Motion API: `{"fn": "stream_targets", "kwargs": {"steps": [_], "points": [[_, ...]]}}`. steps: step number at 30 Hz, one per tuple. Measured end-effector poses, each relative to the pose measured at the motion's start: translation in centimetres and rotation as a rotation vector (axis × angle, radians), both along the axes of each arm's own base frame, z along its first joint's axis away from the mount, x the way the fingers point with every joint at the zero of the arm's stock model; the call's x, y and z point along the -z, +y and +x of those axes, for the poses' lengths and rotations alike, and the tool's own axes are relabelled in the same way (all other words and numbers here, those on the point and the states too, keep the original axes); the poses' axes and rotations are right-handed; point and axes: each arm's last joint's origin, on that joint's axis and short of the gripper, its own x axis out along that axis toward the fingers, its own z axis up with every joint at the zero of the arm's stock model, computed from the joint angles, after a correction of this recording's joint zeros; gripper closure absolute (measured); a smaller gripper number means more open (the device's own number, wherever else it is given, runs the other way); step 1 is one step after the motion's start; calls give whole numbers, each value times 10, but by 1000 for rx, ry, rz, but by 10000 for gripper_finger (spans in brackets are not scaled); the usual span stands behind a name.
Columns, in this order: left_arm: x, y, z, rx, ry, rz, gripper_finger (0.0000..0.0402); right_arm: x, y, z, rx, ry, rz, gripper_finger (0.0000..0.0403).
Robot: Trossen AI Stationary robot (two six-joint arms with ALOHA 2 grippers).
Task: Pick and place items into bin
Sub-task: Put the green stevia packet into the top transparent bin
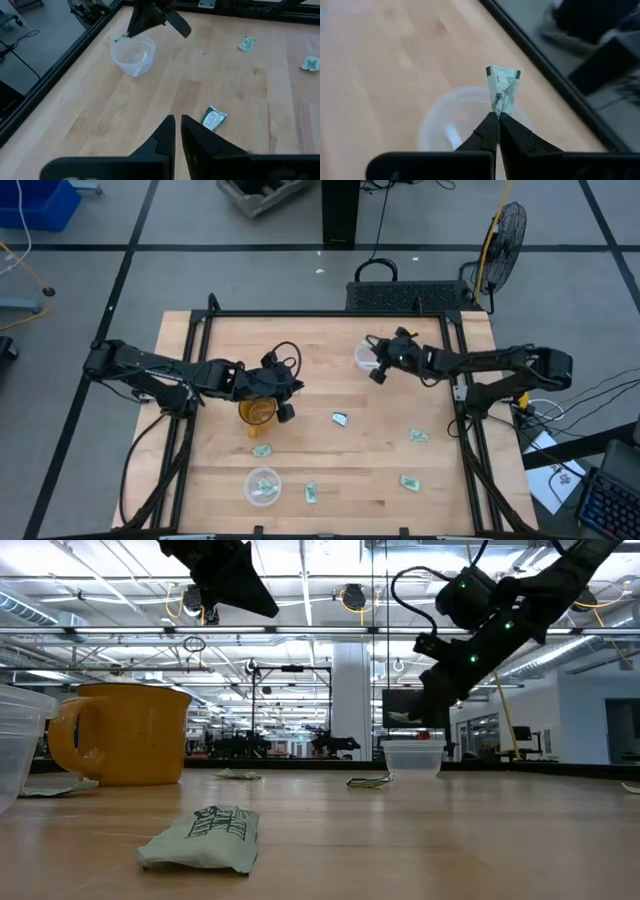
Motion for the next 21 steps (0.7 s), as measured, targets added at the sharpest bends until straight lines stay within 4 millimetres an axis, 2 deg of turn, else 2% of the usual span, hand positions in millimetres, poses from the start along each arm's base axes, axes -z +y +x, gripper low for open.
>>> {"fn": "stream_targets", "kwargs": {"steps": [7, 21], "points": [[-1, 5, 1, -40, -15, 6, 364, 2, -3, -2, -49, 23, 27, 399], [-2, 24, 2, -146, -45, -39, 364, 21, -4, 1, -42, 103, 68, 356]]}}
